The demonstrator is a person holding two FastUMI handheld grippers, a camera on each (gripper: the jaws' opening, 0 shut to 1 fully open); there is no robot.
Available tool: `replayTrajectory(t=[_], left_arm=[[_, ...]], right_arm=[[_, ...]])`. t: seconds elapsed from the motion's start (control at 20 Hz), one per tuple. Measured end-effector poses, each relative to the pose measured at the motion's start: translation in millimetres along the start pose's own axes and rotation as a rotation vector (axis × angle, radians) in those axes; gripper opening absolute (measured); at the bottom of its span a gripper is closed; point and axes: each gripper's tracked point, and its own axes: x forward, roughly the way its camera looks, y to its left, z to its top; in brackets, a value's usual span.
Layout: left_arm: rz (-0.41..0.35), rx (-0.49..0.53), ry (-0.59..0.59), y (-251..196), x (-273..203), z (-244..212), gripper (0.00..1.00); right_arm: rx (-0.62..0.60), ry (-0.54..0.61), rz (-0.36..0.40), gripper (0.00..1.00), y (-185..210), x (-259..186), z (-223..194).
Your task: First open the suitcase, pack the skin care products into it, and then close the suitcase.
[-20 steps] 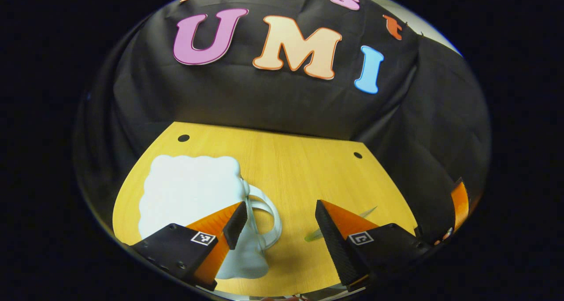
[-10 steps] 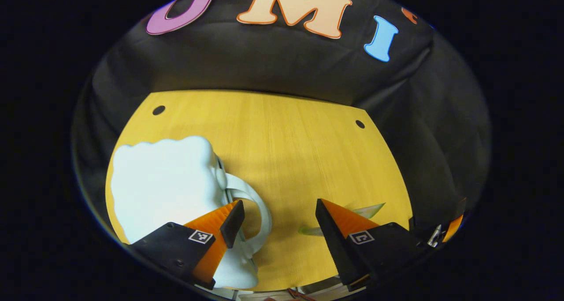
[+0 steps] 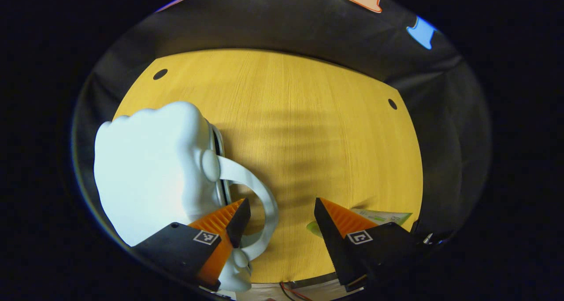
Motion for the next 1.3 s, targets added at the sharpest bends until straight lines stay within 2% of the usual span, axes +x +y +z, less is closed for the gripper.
replayTrajectory(t=[0.3,0.45,0.6,0.7,0.8,0.85,0.9,0.95,1.1,1.3], left_arm=[[0.096,-0.035,0.085,10.8,22.0,-7.1,0.75],[0.128,-0.030,0.107,14.7,30.1,-7.4,0.57],[0.153,-0.018,0.129,20.1,36.9,-10.7,0.44],[0.158,-0.023,0.145,22.5,41.3,-13.2,0.45],[0.168,-0.034,0.152,26.4,44.5,-14.5,0.35],[0.157,-0.047,0.156,25.5,45.3,-14.8,0.27],[0.144,-0.055,0.156,23.3,46.7,-15.2,0.25],[0.142,-0.056,0.156,22.0,47.9,-14.6,0.15],[0.132,-0.065,0.147,20.7,44.1,-14.1,0.07],[0.115,-0.075,0.132,15.0,35.6,-9.8,0.06]], right_arm=[[-0.008,0.022,-0.010,0.98,-14.1,-0.6,-6.1],[-0.024,0.029,-0.017,0.97,-22.0,-1.4,-7.7],[-0.021,0.040,-0.023,0.98,-29.8,-1.5,-10.4],[-0.022,0.045,-0.027,0.98,-34.8,-1.3,-11.6],[-0.025,0.048,-0.028,0.98,-38.3,-0.7,-12.8],[-0.025,0.051,-0.027,0.98,-39.1,-0.1,-13.5],[-0.023,0.053,-0.026,0.98,-40.3,0.6,-13.8],[-0.022,0.055,-0.024,0.98,-40.9,1.3,-14.8],[-0.024,0.057,-0.018,0.98,-40.6,2.4,-14.2],[-0.021,0.054,-0.005,0.98,-36.5,4.5,-14.1]])
